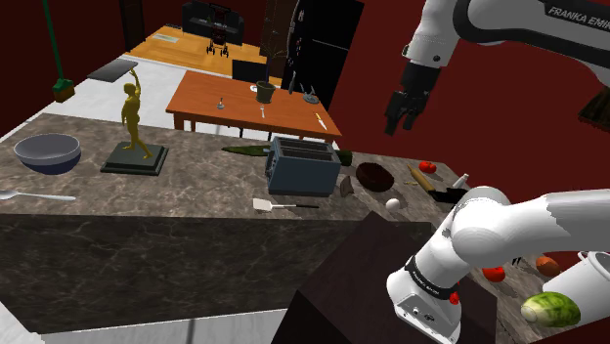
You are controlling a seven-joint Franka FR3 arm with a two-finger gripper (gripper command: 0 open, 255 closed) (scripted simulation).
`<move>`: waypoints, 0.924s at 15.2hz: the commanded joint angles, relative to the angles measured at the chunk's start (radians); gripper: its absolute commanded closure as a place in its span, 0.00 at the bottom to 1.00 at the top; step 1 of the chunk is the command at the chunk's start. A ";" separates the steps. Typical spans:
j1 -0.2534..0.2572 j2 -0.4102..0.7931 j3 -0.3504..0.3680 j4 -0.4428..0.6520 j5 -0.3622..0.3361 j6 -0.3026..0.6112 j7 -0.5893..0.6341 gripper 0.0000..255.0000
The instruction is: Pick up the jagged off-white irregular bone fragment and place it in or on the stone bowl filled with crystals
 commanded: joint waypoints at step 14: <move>-0.122 0.422 0.039 -0.019 -0.044 0.366 0.332 0.00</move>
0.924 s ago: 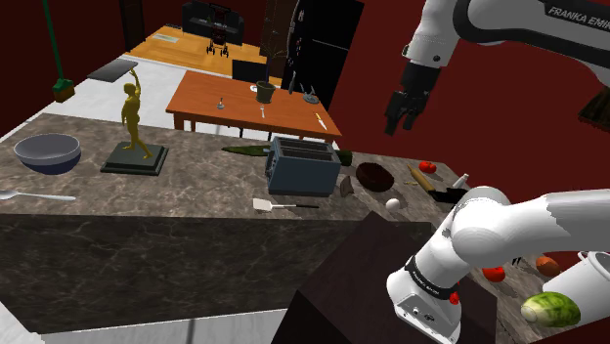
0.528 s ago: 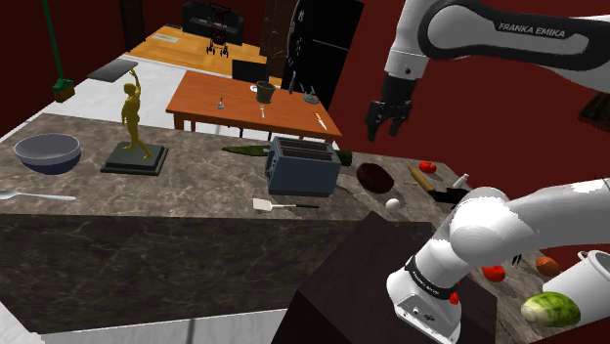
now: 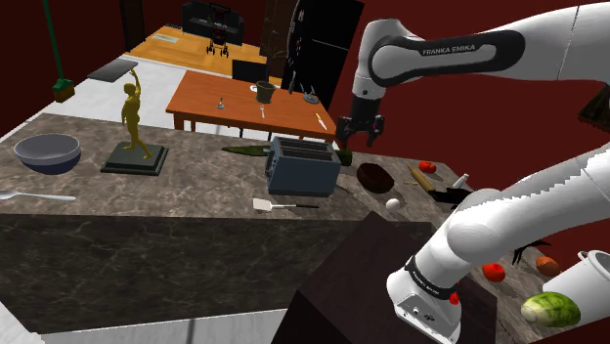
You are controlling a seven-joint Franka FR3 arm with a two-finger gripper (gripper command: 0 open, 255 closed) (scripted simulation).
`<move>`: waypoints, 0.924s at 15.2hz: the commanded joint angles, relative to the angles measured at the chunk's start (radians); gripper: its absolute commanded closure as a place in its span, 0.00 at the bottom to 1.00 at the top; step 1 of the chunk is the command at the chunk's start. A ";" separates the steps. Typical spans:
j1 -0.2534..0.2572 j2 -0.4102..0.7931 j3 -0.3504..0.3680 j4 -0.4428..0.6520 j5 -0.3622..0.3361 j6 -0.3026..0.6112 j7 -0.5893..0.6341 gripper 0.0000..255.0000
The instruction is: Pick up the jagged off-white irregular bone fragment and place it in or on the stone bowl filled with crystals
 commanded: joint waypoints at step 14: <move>-0.115 0.543 -0.059 0.200 -0.084 0.255 0.361 0.00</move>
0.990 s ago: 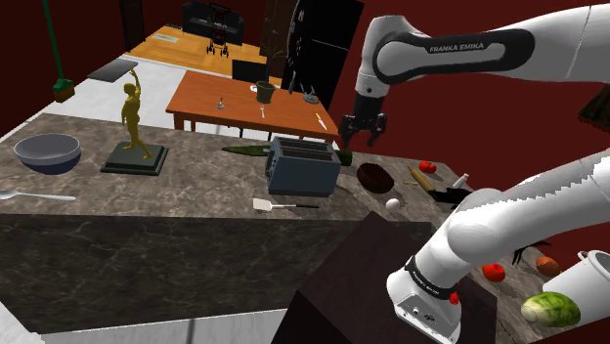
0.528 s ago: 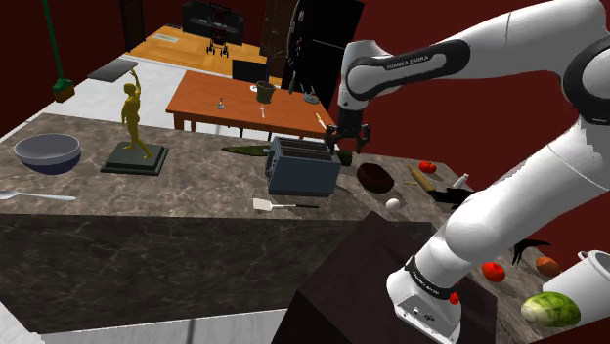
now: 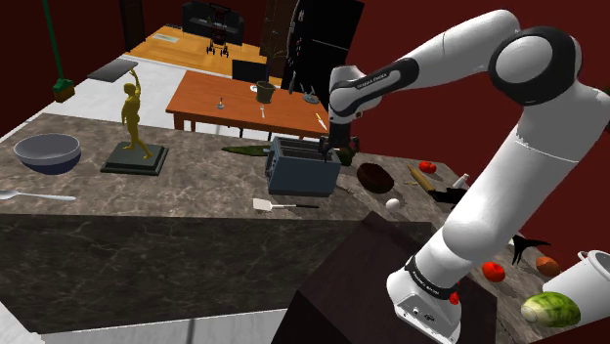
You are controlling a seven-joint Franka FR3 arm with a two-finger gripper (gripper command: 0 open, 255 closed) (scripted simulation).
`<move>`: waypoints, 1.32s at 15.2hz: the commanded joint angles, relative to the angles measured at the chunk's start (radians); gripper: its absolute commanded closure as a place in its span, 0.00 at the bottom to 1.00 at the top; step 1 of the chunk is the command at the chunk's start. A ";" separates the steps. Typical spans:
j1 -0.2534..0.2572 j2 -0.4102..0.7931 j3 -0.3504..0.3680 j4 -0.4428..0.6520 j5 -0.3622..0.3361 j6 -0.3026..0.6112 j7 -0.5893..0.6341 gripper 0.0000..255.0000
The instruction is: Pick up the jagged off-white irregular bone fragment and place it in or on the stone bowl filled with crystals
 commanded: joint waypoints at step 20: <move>0.129 0.354 -0.138 0.017 -0.454 0.189 0.029 0.00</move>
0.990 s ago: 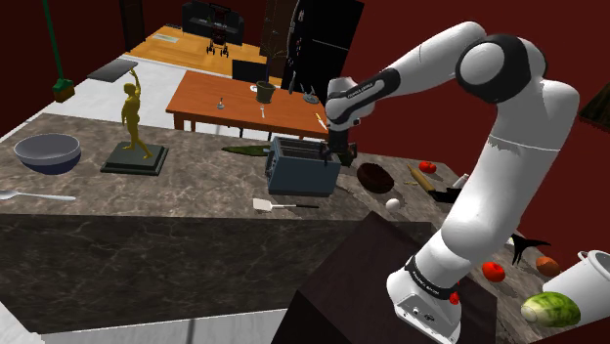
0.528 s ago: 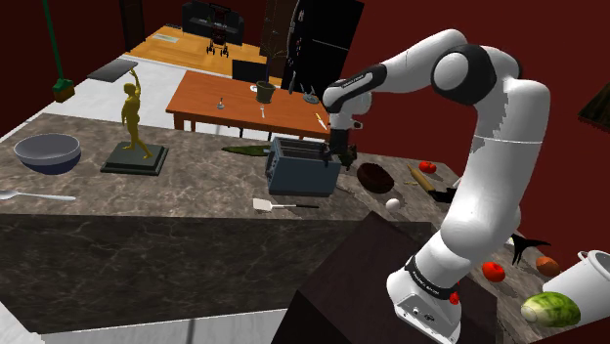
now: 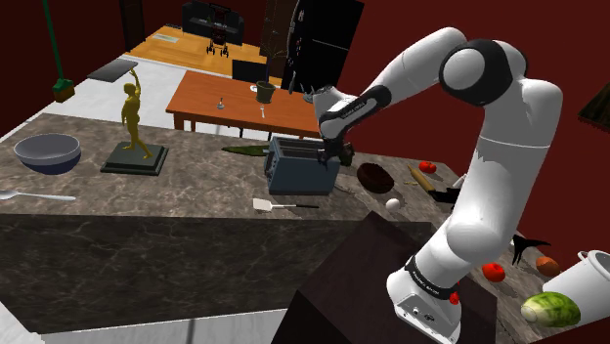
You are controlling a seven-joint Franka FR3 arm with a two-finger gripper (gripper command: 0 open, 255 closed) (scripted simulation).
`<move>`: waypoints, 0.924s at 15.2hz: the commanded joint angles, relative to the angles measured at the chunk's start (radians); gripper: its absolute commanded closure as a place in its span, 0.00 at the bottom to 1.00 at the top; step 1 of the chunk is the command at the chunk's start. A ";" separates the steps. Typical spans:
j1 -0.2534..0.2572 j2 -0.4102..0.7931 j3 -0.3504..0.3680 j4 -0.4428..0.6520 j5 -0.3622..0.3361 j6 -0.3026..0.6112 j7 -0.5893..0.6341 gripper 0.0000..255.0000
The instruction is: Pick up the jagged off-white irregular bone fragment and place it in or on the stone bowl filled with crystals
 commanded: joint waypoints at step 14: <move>0.195 0.310 -0.205 -0.174 -1.129 0.333 0.322 0.00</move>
